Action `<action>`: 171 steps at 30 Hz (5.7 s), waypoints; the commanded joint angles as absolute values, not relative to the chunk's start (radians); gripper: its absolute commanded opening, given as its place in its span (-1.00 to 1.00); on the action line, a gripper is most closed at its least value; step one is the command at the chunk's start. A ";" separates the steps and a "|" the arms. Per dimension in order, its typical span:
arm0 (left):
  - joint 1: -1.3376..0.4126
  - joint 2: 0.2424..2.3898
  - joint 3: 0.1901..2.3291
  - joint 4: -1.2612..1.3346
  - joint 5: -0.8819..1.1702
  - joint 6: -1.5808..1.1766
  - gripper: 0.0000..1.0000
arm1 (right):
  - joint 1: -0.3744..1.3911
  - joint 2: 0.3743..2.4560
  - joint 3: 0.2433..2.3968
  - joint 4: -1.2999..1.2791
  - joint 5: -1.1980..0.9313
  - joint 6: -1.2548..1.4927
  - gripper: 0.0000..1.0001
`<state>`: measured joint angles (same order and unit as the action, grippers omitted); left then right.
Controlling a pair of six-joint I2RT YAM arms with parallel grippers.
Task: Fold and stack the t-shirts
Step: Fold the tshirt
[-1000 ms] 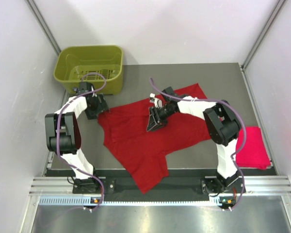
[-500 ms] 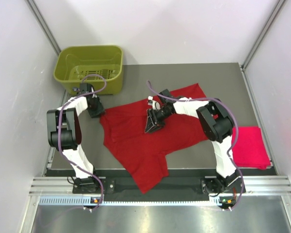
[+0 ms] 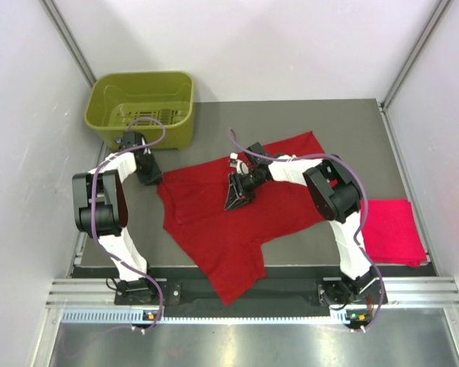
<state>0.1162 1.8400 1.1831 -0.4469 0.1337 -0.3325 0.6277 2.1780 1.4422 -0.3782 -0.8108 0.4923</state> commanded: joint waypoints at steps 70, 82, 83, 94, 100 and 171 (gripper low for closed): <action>-0.080 1.350 0.689 -0.505 0.282 -0.735 -0.21 | 0.575 2.115 1.474 -0.446 -0.761 0.388 -0.56; -0.089 1.359 0.652 -0.494 0.196 -0.726 0.02 | 0.581 2.137 1.476 -0.416 -0.770 0.413 -0.46; -0.089 1.365 0.652 -0.491 0.193 -0.718 0.01 | 0.581 2.140 1.476 -0.414 -0.773 0.414 -0.44; -0.089 1.365 0.657 -0.437 0.222 -0.727 -0.36 | 0.583 2.157 1.471 -0.403 -0.782 0.420 -0.35; -0.091 1.368 0.657 -0.428 0.248 -0.741 -0.43 | 0.584 2.169 1.473 -0.393 -0.795 0.434 -0.33; -0.087 1.236 0.909 -0.730 0.126 -0.658 0.38 | 0.523 1.995 1.487 -0.698 -0.592 0.207 -0.33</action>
<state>-0.0982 1.2472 0.8062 -0.7124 0.2520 -0.7364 0.5438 2.1315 1.5051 -0.6762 -0.6361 0.2508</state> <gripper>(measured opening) 0.673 0.320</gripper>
